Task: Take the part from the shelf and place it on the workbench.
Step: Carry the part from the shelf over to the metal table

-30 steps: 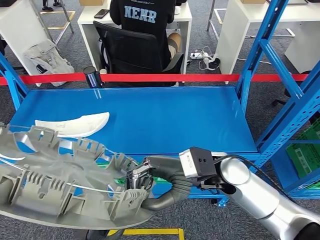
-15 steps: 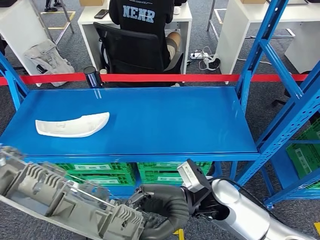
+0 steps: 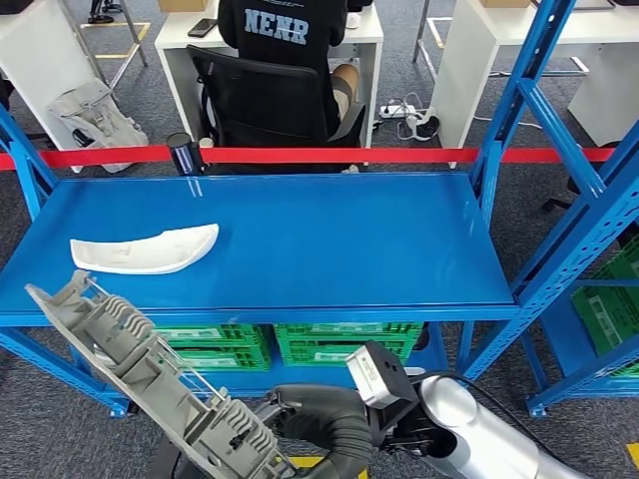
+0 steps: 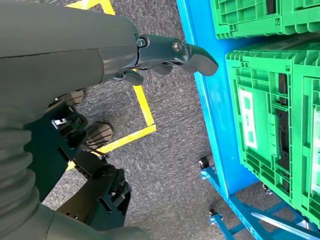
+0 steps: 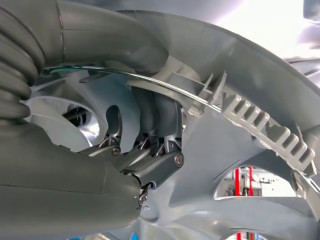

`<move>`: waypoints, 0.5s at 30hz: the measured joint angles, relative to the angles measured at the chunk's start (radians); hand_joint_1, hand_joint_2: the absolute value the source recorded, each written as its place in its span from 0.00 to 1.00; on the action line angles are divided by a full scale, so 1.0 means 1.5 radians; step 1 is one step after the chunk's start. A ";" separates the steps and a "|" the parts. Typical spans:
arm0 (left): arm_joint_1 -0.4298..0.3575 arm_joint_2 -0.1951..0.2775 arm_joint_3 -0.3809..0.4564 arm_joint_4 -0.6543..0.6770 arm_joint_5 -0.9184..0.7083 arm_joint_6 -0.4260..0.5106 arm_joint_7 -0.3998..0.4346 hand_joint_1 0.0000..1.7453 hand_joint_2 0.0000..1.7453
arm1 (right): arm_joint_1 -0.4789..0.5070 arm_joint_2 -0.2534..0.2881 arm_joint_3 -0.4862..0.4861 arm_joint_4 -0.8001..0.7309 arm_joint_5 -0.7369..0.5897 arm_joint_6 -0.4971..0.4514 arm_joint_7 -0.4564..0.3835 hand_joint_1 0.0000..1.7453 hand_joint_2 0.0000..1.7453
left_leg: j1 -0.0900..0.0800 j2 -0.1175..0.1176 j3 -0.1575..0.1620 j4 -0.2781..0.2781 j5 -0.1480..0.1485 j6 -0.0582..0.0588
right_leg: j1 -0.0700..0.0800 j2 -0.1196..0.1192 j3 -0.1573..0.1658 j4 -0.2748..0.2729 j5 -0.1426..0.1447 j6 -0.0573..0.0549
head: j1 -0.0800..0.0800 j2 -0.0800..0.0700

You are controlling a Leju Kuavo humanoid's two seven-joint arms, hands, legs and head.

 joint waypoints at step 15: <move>0.003 0.000 0.000 0.000 0.000 0.004 -0.005 0.00 1.00 | 0.009 0.000 -0.041 -0.038 0.054 -0.004 -0.022 1.00 1.00 | 0.000 0.000 0.000 0.000 0.000 0.000 | 0.000 0.000 0.000 0.000 0.000 0.000 | 0.000 0.000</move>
